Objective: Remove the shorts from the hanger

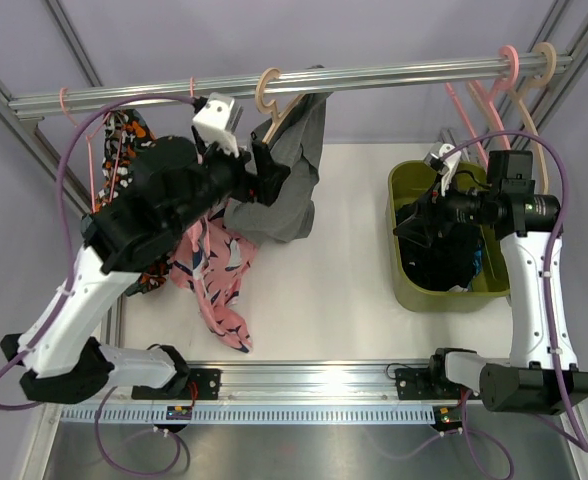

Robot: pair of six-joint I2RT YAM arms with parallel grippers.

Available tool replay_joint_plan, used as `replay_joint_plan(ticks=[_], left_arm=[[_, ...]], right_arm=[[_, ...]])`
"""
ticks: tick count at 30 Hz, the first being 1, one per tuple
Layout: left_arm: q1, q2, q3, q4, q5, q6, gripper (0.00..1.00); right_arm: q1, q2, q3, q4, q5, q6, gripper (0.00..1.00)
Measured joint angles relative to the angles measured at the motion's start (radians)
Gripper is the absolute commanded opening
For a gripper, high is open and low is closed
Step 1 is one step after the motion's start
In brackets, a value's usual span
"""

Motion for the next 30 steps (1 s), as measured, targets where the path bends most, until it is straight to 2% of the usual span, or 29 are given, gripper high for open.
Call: replay_joint_plan(ticks=[6,9,19,29,30], left_arm=[[0.108,0.194,0.138,-0.066,-0.013,0.005,0.68],[0.128,0.241,0.169,-0.081,-0.033,0.005,0.67],[0.155,0.275,0.189,-0.079,-0.103,0.068,0.65],[0.218,0.354,0.194,-0.004,-0.061,0.131,0.49],[0.222,0.364,0.193,0.004,-0.056,0.137,0.45]], right_arm=[[0.0,-0.07,-0.078,0.129,-0.042,0.113,0.81],[0.0,-0.088,-0.114,0.176,-0.051,0.155,0.81],[0.0,-0.103,-0.176,0.246,-0.06,0.203,0.81],[0.0,-0.108,-0.208,0.271,-0.074,0.224,0.81],[0.0,-0.109,-0.21,0.273,-0.074,0.224,0.81]])
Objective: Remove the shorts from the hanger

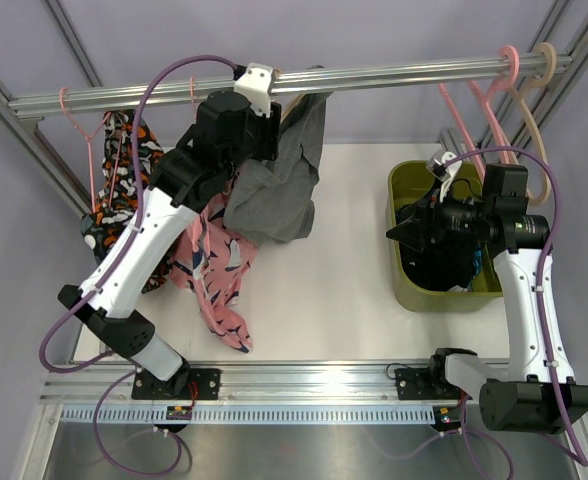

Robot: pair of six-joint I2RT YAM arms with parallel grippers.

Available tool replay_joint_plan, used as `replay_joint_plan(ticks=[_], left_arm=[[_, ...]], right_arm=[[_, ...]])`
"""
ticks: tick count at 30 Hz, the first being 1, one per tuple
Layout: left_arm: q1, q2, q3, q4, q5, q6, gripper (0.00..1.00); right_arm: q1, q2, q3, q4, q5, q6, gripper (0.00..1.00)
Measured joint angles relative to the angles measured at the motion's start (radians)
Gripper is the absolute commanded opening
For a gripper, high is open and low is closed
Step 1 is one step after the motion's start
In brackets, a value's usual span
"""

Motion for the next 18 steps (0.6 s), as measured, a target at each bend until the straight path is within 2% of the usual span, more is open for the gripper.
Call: replay_joint_plan(ticks=[5,13,15,16,17,18], left_arm=[[0.006,0.019,-0.007,0.033,0.01,0.031,0.33],[0.008,0.019,-0.072,0.083,0.009,0.066,0.28],[0.008,0.018,-0.085,0.089,0.009,0.071,0.22],[0.008,0.018,-0.088,0.092,0.009,0.071,0.17],[0.007,0.018,-0.089,0.096,0.01,0.072,0.07],[0.007,0.018,-0.09,0.099,0.01,0.071,0.05]], right_arm=[[0.0,-0.011,-0.014,0.008,0.0,0.003,0.81],[0.0,-0.016,-0.02,0.014,-0.001,0.007,0.82],[0.0,-0.016,-0.02,0.015,-0.001,0.01,0.81],[0.0,-0.016,-0.02,0.015,-0.002,0.013,0.82],[0.0,-0.016,-0.019,0.015,-0.002,0.014,0.82],[0.0,-0.016,-0.019,0.015,-0.002,0.014,0.82]])
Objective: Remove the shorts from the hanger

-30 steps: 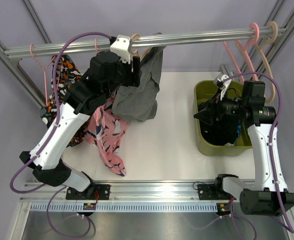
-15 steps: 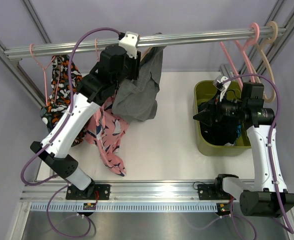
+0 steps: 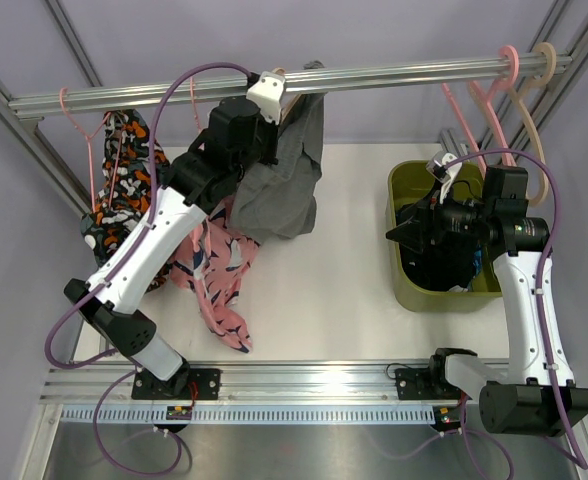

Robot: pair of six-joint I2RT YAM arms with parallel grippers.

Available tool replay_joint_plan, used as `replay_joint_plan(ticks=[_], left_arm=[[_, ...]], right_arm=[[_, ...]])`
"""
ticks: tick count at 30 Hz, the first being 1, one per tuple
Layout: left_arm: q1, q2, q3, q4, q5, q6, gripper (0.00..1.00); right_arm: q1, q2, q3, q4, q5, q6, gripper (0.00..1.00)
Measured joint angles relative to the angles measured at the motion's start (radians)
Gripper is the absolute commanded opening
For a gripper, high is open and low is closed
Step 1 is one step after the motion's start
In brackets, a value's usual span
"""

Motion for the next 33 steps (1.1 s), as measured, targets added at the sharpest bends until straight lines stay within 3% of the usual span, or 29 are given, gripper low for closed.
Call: replay_joint_plan(ticks=[3,25,33], left_arm=[[0.0,0.0,-0.001,0.002,0.002,0.007,0.0],[0.005,-0.131,-0.006,-0.003,0.205,0.022,0.0],[0.005,-0.241,-0.197,0.016,0.346,0.003,0.0]], right_arm=[[0.0,0.0,0.0,0.0,-0.001,0.002,0.81],[0.0,0.002,0.04,0.015,-0.026,0.035,0.8],[0.015,0.003,0.054,0.111,0.064,0.197,0.75]])
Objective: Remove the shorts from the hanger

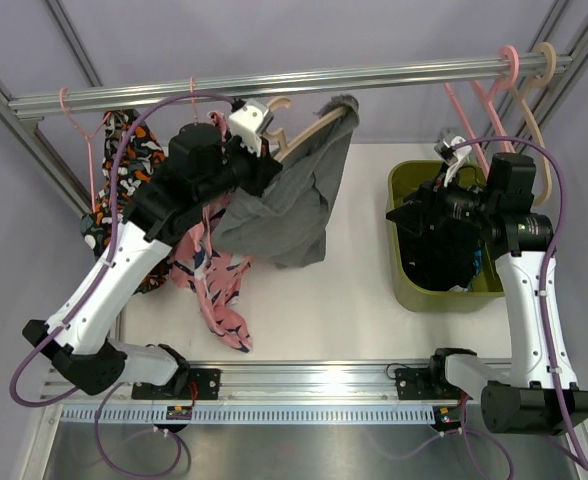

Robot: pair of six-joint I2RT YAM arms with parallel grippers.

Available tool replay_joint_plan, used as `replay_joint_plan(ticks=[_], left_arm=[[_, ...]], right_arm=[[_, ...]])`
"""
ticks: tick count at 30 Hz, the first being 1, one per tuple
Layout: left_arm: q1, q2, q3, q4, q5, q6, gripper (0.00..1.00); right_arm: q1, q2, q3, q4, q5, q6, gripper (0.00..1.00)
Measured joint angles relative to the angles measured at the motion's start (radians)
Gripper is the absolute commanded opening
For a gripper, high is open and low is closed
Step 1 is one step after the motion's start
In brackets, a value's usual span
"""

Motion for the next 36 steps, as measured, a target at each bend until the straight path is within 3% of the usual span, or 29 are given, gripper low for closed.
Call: replay_joint_plan(ticks=[8,13,17,26,27,29,36], left_arm=[[-0.018,-0.121,-0.294,0.007,0.138,-0.077,0.0],[-0.038,-0.191,-0.412,0.023,0.164,-0.128,0.0],[-0.049,-0.25,-0.467,0.033,0.166,-0.156,0.0],[-0.054,-0.349,-0.542,0.057,0.166,-0.203,0.0],[-0.055,-0.355,-0.55,0.058,0.166,-0.208,0.0],[-0.055,-0.364,-0.559,0.059,0.166,-0.214,0.0],[-0.054,-0.376,-0.584,0.054,0.163,-0.233,0.0]], right_arm=[[0.191,0.043,0.085,0.138,0.317,0.307,0.75],[0.336,0.122,0.17,0.159,0.502,0.371,0.72],[0.401,0.176,0.187,0.155,0.573,0.348,0.65],[0.41,0.238,0.185,0.096,0.565,0.129,0.59],[0.41,0.243,0.185,0.095,0.565,0.114,0.49],[0.411,0.259,0.185,0.097,0.567,0.093,0.4],[0.426,0.322,0.185,0.106,0.567,0.09,0.28]])
